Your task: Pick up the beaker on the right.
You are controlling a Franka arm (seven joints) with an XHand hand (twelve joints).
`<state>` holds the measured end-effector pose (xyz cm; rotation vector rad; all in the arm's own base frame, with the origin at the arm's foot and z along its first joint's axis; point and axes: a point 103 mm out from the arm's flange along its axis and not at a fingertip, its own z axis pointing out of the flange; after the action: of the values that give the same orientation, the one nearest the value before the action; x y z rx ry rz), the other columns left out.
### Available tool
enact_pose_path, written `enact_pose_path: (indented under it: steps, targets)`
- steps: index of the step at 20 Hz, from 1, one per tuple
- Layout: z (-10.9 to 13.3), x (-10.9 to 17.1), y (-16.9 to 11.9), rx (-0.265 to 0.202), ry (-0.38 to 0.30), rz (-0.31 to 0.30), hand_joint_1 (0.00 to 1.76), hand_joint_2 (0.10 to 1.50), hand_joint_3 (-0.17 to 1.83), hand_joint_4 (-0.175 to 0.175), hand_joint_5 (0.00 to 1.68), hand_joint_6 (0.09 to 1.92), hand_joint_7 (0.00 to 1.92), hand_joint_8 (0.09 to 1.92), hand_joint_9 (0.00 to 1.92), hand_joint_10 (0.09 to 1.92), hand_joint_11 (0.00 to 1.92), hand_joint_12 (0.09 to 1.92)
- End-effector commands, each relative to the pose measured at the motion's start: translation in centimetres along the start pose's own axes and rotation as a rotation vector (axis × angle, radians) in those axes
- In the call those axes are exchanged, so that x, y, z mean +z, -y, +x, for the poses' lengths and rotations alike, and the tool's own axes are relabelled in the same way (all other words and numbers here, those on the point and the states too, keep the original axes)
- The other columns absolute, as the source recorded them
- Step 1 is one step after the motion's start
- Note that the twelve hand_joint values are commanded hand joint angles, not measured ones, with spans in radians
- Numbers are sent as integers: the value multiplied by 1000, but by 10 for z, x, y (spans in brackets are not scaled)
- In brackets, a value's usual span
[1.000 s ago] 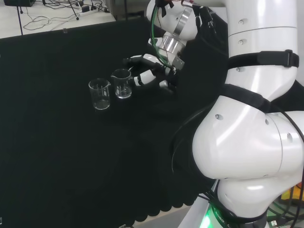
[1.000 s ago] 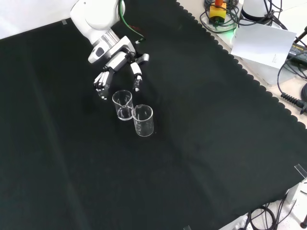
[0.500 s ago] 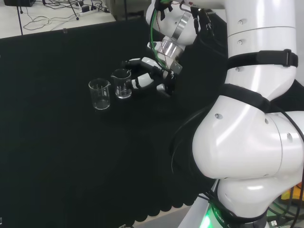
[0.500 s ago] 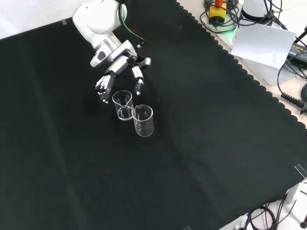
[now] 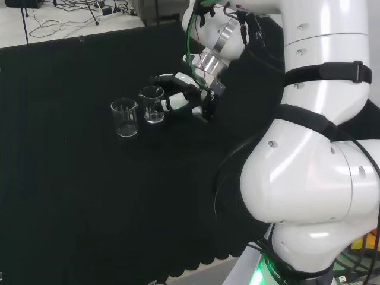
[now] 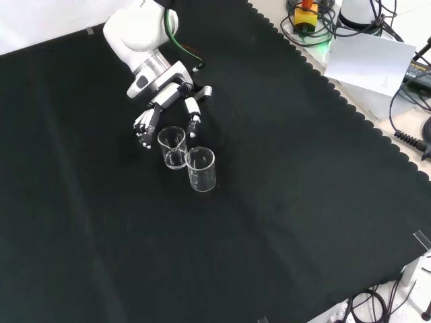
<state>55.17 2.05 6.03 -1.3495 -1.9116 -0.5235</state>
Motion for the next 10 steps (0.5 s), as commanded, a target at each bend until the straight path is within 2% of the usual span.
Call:
enact_pose_path:
  steps: [1,10]
  targets:
    - [2,3,-3,-6,-10,-32,924,518,658,-60,475,87,263,673,424,616,13,1393]
    - [4,13,-5,1,-9,-39,926,518,660,-60,505,87,288,684,445,627,14,1394]
